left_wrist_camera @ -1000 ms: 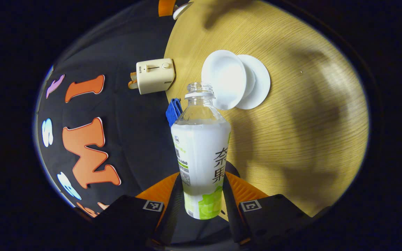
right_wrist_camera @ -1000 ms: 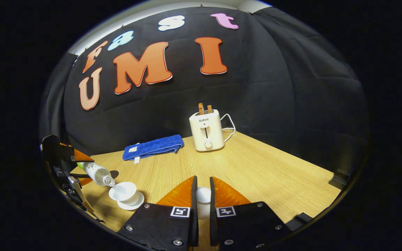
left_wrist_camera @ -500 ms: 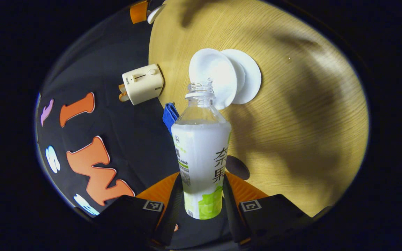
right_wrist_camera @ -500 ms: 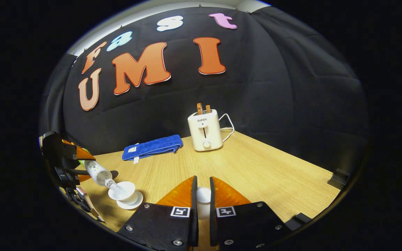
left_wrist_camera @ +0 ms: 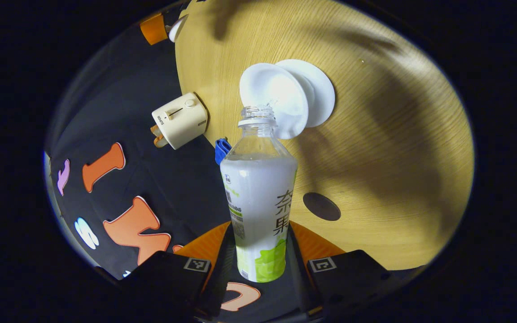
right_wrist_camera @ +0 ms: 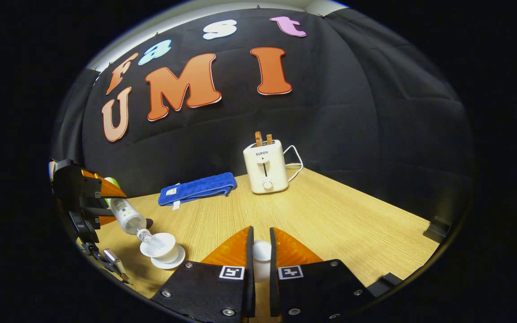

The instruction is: Open the teacup lid with one hand, grasp the water bottle and pour water into the teacup with the other hand; after pouring, place the water bottle on the coaster and then close the teacup lid.

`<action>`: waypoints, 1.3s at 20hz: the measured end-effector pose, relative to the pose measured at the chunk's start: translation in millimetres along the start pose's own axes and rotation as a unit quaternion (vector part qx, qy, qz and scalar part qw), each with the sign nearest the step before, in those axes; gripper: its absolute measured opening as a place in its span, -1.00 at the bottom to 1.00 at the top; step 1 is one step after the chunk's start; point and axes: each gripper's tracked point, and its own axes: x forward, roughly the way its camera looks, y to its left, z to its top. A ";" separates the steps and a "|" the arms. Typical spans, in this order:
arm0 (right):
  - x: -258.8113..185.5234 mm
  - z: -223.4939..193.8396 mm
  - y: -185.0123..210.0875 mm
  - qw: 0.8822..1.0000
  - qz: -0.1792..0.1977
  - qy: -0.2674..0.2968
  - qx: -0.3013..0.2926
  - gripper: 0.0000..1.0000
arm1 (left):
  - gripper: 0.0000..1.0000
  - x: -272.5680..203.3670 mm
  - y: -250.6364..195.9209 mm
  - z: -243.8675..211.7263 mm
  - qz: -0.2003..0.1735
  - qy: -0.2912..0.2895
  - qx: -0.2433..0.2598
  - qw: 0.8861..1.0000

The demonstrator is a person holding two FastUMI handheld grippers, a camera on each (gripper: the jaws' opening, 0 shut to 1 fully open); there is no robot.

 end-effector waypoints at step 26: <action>3.3 -4.3 1.4 1.000 0.002 0.006 0.006 -0.74 | 0.27 6.6 -14.4 3.2 -0.017 -0.019 -0.062 0.998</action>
